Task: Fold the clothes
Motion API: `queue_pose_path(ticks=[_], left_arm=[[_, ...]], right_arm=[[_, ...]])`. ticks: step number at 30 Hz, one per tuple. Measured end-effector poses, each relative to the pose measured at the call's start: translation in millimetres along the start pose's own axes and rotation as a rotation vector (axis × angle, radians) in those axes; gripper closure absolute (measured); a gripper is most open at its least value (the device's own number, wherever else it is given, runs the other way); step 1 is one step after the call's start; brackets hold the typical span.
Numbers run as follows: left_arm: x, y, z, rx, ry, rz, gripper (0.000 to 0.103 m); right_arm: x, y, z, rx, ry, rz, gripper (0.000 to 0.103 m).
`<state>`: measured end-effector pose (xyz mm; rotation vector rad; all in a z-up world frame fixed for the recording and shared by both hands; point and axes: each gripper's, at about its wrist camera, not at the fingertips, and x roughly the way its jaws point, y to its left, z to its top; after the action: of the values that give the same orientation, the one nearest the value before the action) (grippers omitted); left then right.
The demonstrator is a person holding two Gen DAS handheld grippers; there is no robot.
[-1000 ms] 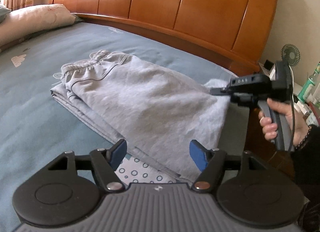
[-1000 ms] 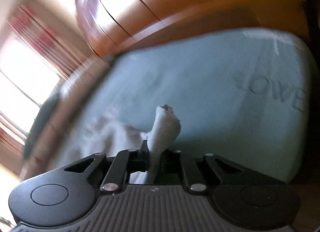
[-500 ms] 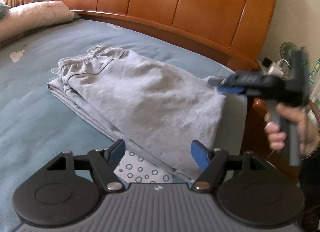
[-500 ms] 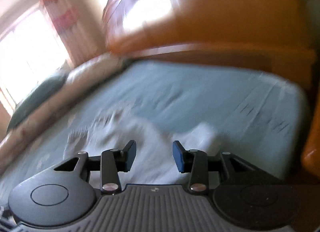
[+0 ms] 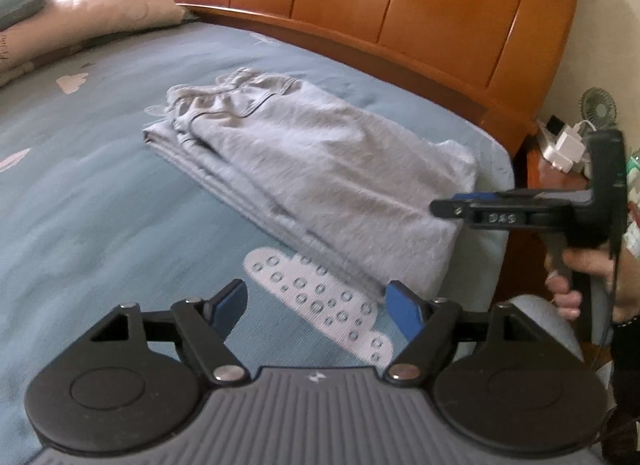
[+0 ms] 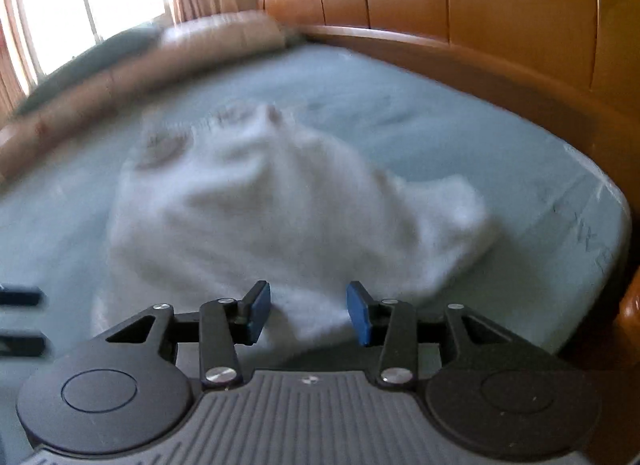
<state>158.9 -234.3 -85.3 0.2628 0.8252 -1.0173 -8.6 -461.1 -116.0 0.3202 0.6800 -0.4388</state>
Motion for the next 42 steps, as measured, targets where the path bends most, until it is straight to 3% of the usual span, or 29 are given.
queue_pose_path(ticks=[2, 6, 10, 12, 18, 20, 25, 30, 33, 36, 38, 42], left_arm=[[-3, 4, -4, -0.007, 0.016, 0.018, 0.022], [-6, 10, -12, -0.01, 0.032, 0.038, 0.022], [-10, 15, -21, -0.014, 0.048, 0.057, 0.021], [-12, 18, -25, -0.016, 0.056, 0.067, 0.021], [-18, 29, -31, -0.034, 0.045, 0.082, 0.019], [-20, 34, -32, -0.054, 0.033, 0.069, 0.019], [-22, 49, -33, -0.088, 0.018, 0.074, 0.019], [-21, 65, -34, -0.117, 0.009, 0.072, 0.019], [-22, 71, -34, -0.127, 0.005, 0.067, 0.019], [-22, 75, -34, -0.128, -0.005, 0.051, 0.019], [-23, 75, -34, -0.124, -0.012, 0.043, 0.019], [-25, 74, -35, -0.121, -0.026, 0.026, 0.018]], right_arm=[[-10, 6, 6, -0.016, -0.018, 0.006, 0.055], [-12, 34, 12, -0.087, -0.031, 0.101, 0.044], [17, 61, 1, -0.148, 0.076, 0.114, 0.043], [14, 66, 6, -0.144, 0.071, 0.114, 0.043], [7, 96, 70, -0.23, -0.077, 0.173, 0.043], [20, 111, 91, -0.266, -0.113, 0.181, 0.044], [85, 144, 124, -0.335, -0.109, 0.147, 0.044], [154, 171, 116, -0.381, 0.032, 0.158, 0.048], [154, 177, 120, -0.401, 0.029, 0.169, 0.048], [139, 173, 140, -0.355, -0.026, 0.213, 0.049], [134, 174, 153, -0.356, -0.086, 0.193, 0.048], [168, 187, 171, -0.342, -0.076, 0.155, 0.048]])
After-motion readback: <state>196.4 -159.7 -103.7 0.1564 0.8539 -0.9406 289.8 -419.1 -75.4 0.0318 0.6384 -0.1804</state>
